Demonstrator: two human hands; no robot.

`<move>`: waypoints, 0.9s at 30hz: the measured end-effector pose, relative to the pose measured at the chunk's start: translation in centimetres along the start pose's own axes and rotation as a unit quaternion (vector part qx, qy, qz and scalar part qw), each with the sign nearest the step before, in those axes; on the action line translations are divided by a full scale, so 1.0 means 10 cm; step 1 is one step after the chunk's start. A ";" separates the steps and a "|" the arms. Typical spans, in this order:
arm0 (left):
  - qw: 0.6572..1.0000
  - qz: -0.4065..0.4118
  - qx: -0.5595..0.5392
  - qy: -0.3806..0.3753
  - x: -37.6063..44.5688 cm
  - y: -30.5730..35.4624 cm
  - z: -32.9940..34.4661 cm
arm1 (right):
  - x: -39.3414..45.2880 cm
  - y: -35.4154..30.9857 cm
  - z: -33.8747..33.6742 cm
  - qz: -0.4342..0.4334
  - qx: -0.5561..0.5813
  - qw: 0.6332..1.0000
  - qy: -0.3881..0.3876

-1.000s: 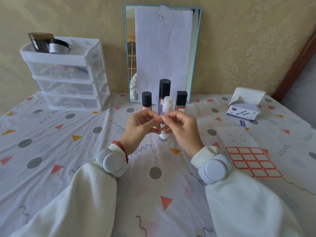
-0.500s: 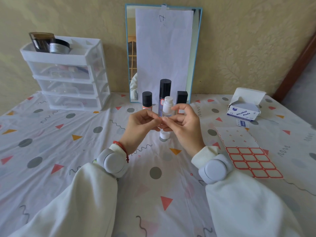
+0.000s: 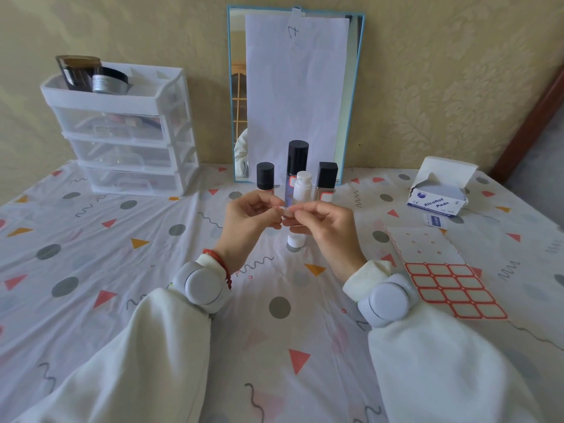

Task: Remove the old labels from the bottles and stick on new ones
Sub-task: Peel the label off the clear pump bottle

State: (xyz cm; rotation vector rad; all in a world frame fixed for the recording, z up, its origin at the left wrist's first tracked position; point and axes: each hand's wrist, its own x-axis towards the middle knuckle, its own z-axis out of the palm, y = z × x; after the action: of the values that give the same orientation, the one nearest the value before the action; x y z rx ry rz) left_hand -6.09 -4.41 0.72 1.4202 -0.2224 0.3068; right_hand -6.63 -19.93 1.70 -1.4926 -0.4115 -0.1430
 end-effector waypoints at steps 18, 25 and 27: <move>0.999 0.002 0.007 -0.033 -0.02 0.00 0.00 | 0.02 0.04 0.01 -0.008 -0.018 0.998 0.056; 0.999 0.015 0.018 -0.032 -0.03 -0.02 0.01 | 0.03 0.05 0.00 -0.002 -0.039 0.998 0.051; 0.999 0.011 0.010 -0.033 -0.02 -0.03 0.01 | 0.03 0.06 0.00 -0.011 -0.036 0.998 0.051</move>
State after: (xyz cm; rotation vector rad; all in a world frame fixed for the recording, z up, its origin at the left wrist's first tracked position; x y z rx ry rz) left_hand -6.21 -4.60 0.43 1.4488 -0.2891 0.2811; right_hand -6.19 -19.81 1.25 -1.5452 -0.3443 -0.2533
